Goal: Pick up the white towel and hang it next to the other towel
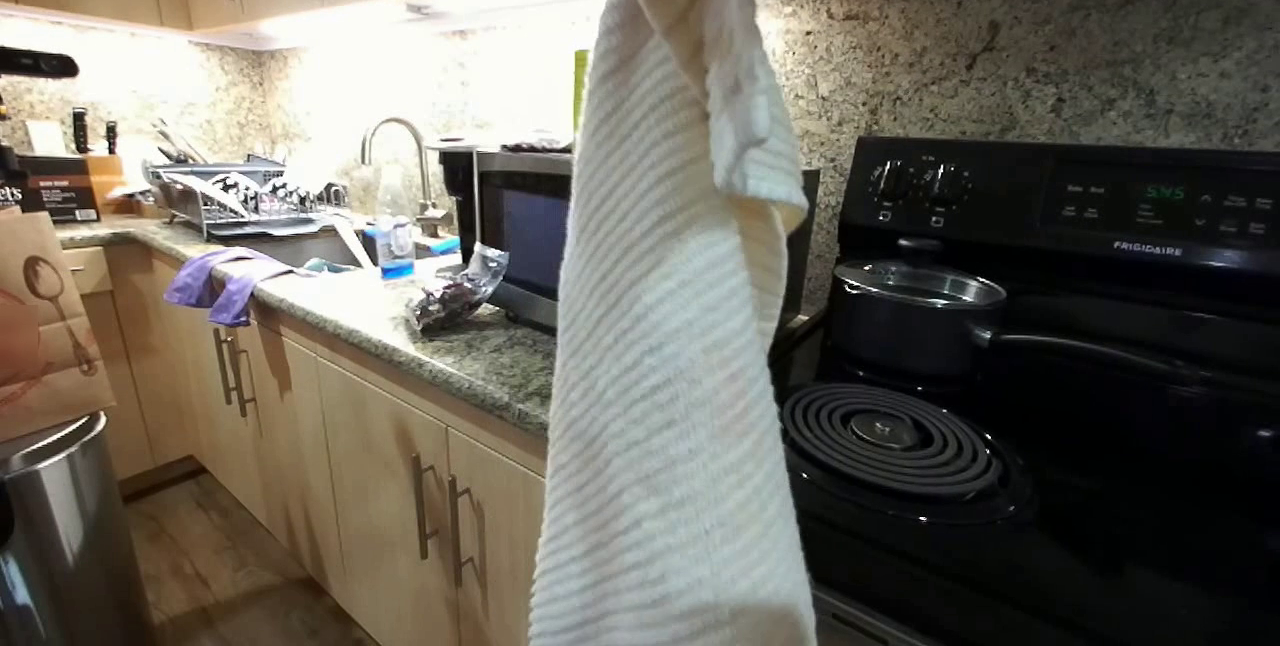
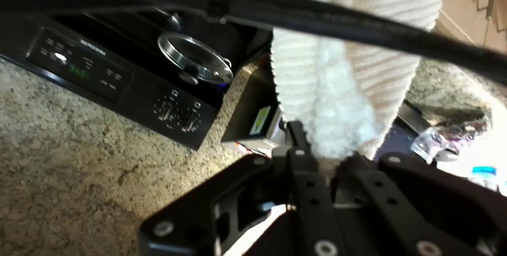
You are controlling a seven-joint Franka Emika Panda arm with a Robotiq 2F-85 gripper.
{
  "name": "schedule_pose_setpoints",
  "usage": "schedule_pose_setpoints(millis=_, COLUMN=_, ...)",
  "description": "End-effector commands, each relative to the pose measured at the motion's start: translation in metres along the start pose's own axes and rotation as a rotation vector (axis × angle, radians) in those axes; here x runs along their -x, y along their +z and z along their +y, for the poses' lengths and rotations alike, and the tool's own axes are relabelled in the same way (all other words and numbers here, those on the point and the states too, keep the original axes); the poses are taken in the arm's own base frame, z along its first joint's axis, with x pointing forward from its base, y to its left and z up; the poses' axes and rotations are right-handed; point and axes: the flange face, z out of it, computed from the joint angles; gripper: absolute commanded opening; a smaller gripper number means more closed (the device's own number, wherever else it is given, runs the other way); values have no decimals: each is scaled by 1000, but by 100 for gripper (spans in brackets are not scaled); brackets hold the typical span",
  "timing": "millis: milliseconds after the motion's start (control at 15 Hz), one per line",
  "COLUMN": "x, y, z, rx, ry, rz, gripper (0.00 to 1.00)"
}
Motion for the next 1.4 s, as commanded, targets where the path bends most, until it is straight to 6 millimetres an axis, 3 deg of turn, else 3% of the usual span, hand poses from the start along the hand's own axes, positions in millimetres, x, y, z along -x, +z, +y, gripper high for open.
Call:
schedule_pose_setpoints(millis=0, x=-6, y=32, z=10, rx=66, ry=-16, rz=-182, gripper=9)
schedule_pose_setpoints(millis=133, x=4, y=56, z=7, rx=-6, ry=26, rz=-282, gripper=9)
schedule_pose_setpoints(millis=200, x=-4, y=39, z=7, rx=26, ry=-6, rz=-207, gripper=9)
schedule_pose_setpoints(millis=333, x=4, y=58, z=4, rx=-17, ry=18, rz=-256, gripper=9)
schedule_pose_setpoints(millis=533, x=9, y=61, z=4, rx=-23, ry=24, rz=-264, gripper=8)
schedule_pose_setpoints(millis=600, x=8, y=59, z=5, rx=95, ry=17, rz=-347, gripper=8)
schedule_pose_setpoints(millis=800, x=31, y=57, z=-5, rx=230, ry=11, rz=-434, gripper=9)
schedule_pose_setpoints(millis=1067, x=62, y=70, z=-23, rx=416, ry=11, rz=-559, gripper=8)
schedule_pose_setpoints(millis=1133, x=54, y=64, z=-13, rx=354, ry=11, rz=-506, gripper=8)
schedule_pose_setpoints(millis=1333, x=64, y=75, z=-25, rx=388, ry=16, rz=-547, gripper=8)
